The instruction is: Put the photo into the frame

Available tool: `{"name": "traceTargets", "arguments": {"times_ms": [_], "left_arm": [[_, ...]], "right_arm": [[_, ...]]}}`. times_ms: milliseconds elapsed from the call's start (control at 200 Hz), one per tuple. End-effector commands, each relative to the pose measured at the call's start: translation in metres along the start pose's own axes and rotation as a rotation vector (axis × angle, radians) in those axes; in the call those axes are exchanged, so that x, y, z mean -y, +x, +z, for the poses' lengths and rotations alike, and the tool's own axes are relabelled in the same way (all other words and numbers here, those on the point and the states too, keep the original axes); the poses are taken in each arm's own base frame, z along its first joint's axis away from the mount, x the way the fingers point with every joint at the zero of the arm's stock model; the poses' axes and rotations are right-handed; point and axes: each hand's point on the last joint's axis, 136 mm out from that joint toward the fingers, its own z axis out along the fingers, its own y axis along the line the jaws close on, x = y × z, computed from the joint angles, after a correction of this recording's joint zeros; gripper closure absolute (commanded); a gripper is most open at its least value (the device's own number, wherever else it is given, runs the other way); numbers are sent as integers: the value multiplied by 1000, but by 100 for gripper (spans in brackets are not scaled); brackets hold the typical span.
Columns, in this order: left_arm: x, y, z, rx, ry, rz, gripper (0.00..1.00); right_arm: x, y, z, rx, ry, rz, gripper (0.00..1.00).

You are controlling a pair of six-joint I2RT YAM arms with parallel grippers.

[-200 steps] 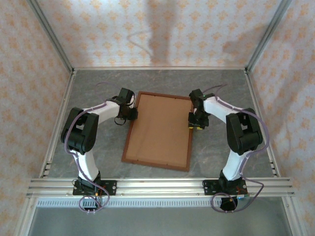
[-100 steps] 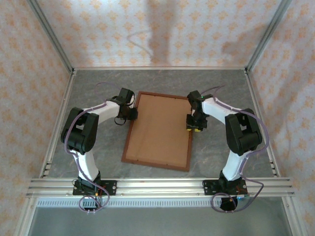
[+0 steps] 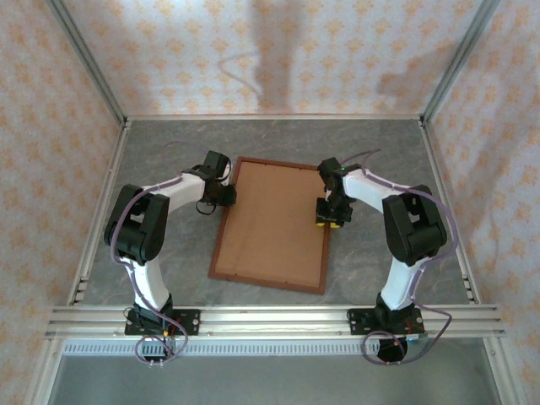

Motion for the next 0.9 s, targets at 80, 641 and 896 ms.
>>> {"name": "traceTargets", "arguments": {"times_ms": [80, 641, 896], "left_arm": [[-10, 36, 13, -118, -33, -7, 83], [-9, 36, 13, -119, -33, -6, 83], [-10, 38, 14, -124, -33, -6, 83]], "right_arm": [[13, 4, -28, 36, 36, -4, 57], [17, -5, -5, 0, 43, 10, 65], [5, -5, 5, -14, 17, 4, 65]]}}
